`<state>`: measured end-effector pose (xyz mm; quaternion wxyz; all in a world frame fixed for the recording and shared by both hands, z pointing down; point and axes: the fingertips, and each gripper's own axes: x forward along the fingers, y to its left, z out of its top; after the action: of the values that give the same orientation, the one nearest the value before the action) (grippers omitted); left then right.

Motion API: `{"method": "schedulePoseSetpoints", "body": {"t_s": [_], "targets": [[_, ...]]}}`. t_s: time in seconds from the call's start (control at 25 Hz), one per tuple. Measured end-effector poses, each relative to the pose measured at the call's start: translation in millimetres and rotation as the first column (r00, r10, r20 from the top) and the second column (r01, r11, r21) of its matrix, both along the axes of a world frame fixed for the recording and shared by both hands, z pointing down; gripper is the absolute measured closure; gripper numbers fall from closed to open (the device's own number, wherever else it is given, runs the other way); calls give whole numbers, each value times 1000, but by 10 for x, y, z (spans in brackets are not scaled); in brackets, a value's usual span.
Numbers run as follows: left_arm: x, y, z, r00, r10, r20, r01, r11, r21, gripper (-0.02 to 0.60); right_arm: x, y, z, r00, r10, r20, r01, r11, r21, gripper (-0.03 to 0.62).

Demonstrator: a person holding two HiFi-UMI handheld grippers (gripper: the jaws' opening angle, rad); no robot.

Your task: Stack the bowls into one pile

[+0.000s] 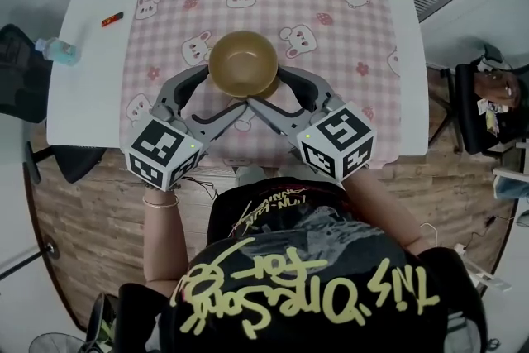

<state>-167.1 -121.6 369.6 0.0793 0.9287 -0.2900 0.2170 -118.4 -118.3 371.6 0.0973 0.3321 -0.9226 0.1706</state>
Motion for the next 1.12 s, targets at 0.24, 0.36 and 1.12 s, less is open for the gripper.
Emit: {"method": "schedulePoseSetpoints", "body": {"t_s": [0.24,0.36,1.12], "targets": [[54,26,77,1000,-24,1,24,1000,-15,221,55,15,75,1000,-19,-2,18,1000,-19,309],[68,36,108,999,-34,3,34,999,-22,222,71,19,109,1000,-28,0,28,999,-31,309],[159,67,433,994,-106,37,109,991,-72,222,166,18,422,996,-85,-32,82,993,-84,315]]}}
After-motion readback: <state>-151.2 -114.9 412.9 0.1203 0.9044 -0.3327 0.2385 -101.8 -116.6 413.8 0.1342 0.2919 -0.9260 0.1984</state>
